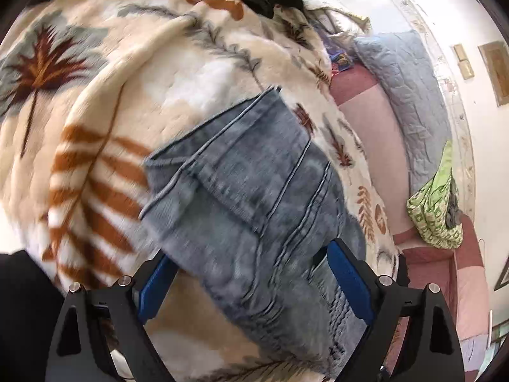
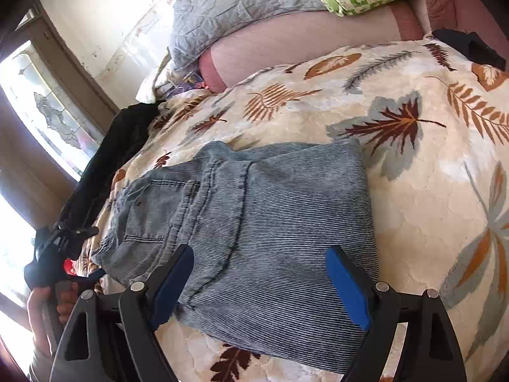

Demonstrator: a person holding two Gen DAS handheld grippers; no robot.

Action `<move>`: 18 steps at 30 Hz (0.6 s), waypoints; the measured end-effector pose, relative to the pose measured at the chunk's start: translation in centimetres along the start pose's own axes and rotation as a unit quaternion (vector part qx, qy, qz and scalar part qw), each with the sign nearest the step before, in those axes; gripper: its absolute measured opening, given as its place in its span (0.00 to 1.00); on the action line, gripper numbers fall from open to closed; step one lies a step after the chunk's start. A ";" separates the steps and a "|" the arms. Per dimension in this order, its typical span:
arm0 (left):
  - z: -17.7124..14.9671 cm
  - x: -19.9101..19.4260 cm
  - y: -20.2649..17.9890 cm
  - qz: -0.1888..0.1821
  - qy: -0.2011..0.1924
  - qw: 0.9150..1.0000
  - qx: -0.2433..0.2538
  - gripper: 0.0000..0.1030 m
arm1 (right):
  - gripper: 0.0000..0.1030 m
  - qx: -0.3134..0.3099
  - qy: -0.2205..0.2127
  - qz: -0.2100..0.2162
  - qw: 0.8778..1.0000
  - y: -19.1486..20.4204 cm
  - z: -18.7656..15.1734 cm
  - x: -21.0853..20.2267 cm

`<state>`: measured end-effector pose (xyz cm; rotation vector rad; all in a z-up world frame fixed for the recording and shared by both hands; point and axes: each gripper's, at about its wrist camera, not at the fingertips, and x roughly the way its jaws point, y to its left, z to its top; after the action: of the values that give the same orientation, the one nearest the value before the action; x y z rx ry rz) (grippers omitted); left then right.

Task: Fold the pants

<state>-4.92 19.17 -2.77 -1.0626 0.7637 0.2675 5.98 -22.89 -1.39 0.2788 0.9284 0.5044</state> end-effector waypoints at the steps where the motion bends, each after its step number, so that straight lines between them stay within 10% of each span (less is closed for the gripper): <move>1: 0.2 0.0 0.0 -0.006 -0.002 1.000 -0.002 0.89 | 0.84 -0.001 -0.002 -0.002 1.000 0.1 0.0 -0.1; 3: 0.5 0.2 -0.1 -0.006 -0.008 1.000 0.002 0.84 | 0.84 0.001 0.000 0.006 1.000 0.5 0.2 -0.3; 6: 0.8 0.9 0.5 0.041 -0.011 0.999 0.014 0.38 | 0.84 0.032 0.024 0.074 0.996 1.5 1.4 -0.5; 13: 0.6 0.9 0.1 0.056 -0.025 0.996 0.059 0.30 | 0.84 0.081 0.152 0.237 0.956 8.0 5.7 5.9; 18: 0.2 0.9 -1.2 0.085 -0.034 0.991 0.100 0.27 | 0.84 0.106 0.284 0.197 0.932 9.7 3.3 15.7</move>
<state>-3.54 18.66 -2.54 -0.7966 0.8036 0.3627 13.64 -6.43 -6.04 0.5375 1.5095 0.8832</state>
